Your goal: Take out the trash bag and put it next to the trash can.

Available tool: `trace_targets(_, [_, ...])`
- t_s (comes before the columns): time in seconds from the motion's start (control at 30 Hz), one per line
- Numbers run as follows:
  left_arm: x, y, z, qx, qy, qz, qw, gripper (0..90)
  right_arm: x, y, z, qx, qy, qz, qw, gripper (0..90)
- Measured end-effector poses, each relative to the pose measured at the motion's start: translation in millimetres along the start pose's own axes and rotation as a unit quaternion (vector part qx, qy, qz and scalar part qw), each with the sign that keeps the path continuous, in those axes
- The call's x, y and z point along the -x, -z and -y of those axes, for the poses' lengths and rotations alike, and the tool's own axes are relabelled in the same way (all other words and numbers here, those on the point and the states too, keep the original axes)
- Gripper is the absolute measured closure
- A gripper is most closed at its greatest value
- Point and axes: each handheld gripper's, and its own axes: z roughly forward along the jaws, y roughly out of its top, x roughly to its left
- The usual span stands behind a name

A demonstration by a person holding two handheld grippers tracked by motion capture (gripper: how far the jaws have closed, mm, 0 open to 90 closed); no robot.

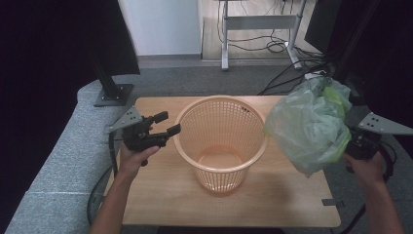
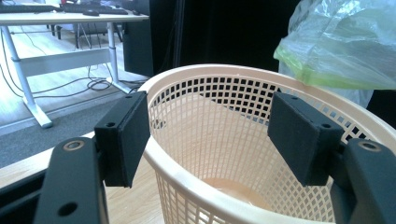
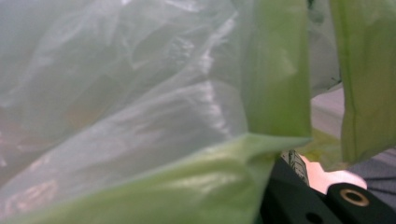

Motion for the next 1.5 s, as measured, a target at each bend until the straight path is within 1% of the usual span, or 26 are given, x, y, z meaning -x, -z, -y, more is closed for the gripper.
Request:
trace_targets(0.1, [-1.1, 1.0, 1.0, 0.003, 0.007, 0.004, 1.0, 29.7, 4.1, -3.1, 15.7, -0.01, -0.012, 0.0, 0.9999, 87.6])
trace_targets(0.23, [-1.8, 2.8, 2.0, 0.002, 0.006, 0.001, 1.0, 29.7, 8.0, -11.2, 38.3, -0.025, -0.027, 0.0, 0.9993, 87.6])
trace_targets(0.4, [-3.3, 3.7, 5.0, 0.0, 0.009, -0.001, 1.0, 29.7, 9.0, -27.7, 68.7, -0.048, -0.045, -0.001, 0.9978, 87.5])
trace_targets(0.53, [-4.5, 3.2, 8.0, -0.002, 0.011, -0.002, 0.9999, 29.7, 4.5, -45.2, 87.3, -0.066, -0.048, -0.007, 0.9966, 87.5])
trace_targets(0.7, [-6.2, 3.6, 11.1, -0.001, 0.014, -0.003, 0.9999, 29.7, -0.9, -64.5, 100.2, -0.078, -0.051, -0.017, 0.9955, 87.5])
trace_targets(0.83, [-7.2, 5.1, 12.4, -0.001, 0.017, -0.005, 0.9999, 29.7, -4.3, -77.6, 108.1, -0.081, -0.051, -0.015, 0.9953, 87.5])
trace_targets(0.93, [-7.4, 5.7, 13.2, -0.001, 0.017, -0.005, 0.9998, 29.7, -7.9, -85.9, 111.9, -0.087, -0.049, -0.018, 0.9949, 87.5])
trace_targets(1.03, [-7.6, 6.0, 14.2, -0.001, 0.017, -0.006, 0.9998, 29.7, -11.2, -90.1, 113.3, -0.091, -0.044, -0.022, 0.9947, 86.2])
trace_targets(1.07, [-7.7, 6.2, 14.5, -0.001, 0.017, -0.006, 0.9998, 29.7, -11.9, -89.8, 113.1, -0.09, -0.044, -0.025, 0.9947, 81.5])
trace_targets(1.1, [-7.8, 6.5, 14.8, -0.001, 0.018, -0.006, 0.9998, 29.7, -12.2, -89.0, 112.9, -0.089, -0.045, -0.031, 0.9946, 69.5])
trace_targets(1.13, [-8.1, 6.7, 15.1, -0.001, 0.017, -0.006, 0.9998, 29.7, -12.8, -88.2, 112.6, -0.087, -0.049, -0.038, 0.9943, 54.5])
trace_targets(1.17, [-8.2, 6.9, 15.4, -0.001, 0.017, -0.007, 0.9998, 29.7, -14.0, -86.6, 112.4, -0.086, -0.052, -0.04, 0.9941, 42.2])
trace_targets(1.2, [-8.4, 7.1, 15.7, -0.001, 0.018, -0.007, 0.9998, 29.7, -15.6, -84.6, 112.3, -0.087, -0.054, -0.037, 0.9941, 33.0])
trace_targets(1.23, [-8.4, 7.4, 16.0, -0.001, 0.018, -0.007, 0.9998, 29.7, -17.1, -81.9, 112.3, -0.091, -0.056, -0.03, 0.9938, 26.1])
trace_targets(1.27, [-8.4, 7.6, 16.3, -0.001, 0.018, -0.008, 0.9998, 29.6, -18.5, -78.8, 112.8, -0.092, -0.059, -0.02, 0.9938, 22.1])
trace_targets(1.33, [-8.2, 7.8, 17.2, 0.0, 0.019, -0.008, 0.9998, 29.6, -19.8, -70.8, 114.5, -0.092, -0.062, -0.013, 0.9938, 18.6])
trace_targets(1.37, [-8.1, 7.8, 17.7, 0.001, 0.019, -0.008, 0.9998, 29.7, -20.2, -66.1, 115.4, -0.089, -0.064, -0.008, 0.994, 17.7])
trace_targets(1.43, [-7.6, 7.8, 18.9, -0.001, 0.019, -0.007, 0.9998, 29.6, -20.5, -55.5, 117.2, -0.079, -0.071, -0.007, 0.9943, 17.3])
trace_targets(1.5, [-7.4, 7.8, 20.1, 0.0, 0.019, -0.007, 0.9998, 29.6, -21.7, -44.7, 119.2, -0.069, -0.074, -0.006, 0.9949, 17.3])
